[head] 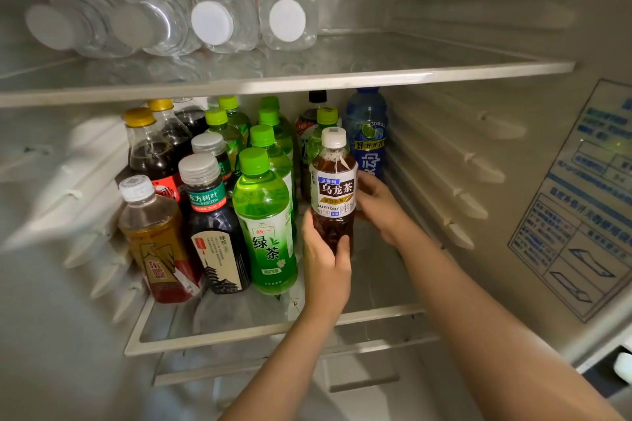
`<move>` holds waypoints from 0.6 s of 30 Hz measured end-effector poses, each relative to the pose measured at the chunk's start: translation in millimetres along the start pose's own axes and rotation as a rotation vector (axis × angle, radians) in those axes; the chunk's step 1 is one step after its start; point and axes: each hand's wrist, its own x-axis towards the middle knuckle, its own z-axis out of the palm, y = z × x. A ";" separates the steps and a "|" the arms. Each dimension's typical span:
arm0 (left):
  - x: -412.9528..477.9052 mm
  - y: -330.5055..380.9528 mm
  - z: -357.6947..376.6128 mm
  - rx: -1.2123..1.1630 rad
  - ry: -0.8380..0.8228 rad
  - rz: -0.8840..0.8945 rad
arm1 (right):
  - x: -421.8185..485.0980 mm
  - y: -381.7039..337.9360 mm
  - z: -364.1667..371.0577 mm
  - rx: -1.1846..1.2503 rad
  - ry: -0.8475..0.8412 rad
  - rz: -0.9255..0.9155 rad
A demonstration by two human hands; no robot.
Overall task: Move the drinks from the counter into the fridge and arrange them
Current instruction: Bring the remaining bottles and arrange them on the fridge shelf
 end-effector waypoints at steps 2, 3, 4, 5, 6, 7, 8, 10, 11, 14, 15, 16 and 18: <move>0.0 -0.3 -0.1 -0.007 -0.003 -0.002 | -0.1 -0.6 -0.2 0.037 0.001 0.039; 0.0 -0.5 -0.4 -0.014 -0.003 -0.003 | 0.4 -0.9 -0.6 0.055 0.000 0.061; 0.2 -0.9 -0.7 -0.022 -0.003 -0.007 | 1.3 -1.2 -1.1 0.071 -0.001 0.079; 0.8 -1.2 -1.0 -0.031 -0.003 -0.014 | 2.4 -1.6 -1.7 0.081 -0.004 0.093; 2.0 -1.6 -1.3 -0.042 -0.001 -0.025 | 3.3 -1.8 -2.0 0.084 -0.008 0.107; 3.4 -1.7 -1.7 -0.060 -0.002 -0.041 | 4.0 -1.9 -2.0 0.083 -0.008 0.120; 4.8 -0.7 -2.3 -0.087 -0.007 -0.061 | 4.5 -1.4 -1.5 0.078 -0.006 0.131; 8.6 2.1 -3.7 -0.161 -0.033 -0.083 | 5.3 0.2 0.0 0.080 -0.004 0.149; 11.2 2.6 -4.2 -0.190 -0.047 -0.075 | 5.3 0.9 0.7 0.086 -0.004 0.156; 20.4 4.0 -3.8 -0.232 -0.063 -0.034 | 4.6 2.5 1.2 0.099 -0.006 0.157; 24.3 4.7 -2.5 -0.262 -0.053 -0.040 | 4.9 3.3 1.7 0.109 0.001 0.157; 28.4 5.6 -0.5 -0.291 -0.030 -0.061 | 5.3 3.9 3.2 0.124 0.010 0.161; 36.6 8.6 2.2 -0.342 0.019 -0.136 | 5.0 4.4 9.6 0.194 0.007 0.174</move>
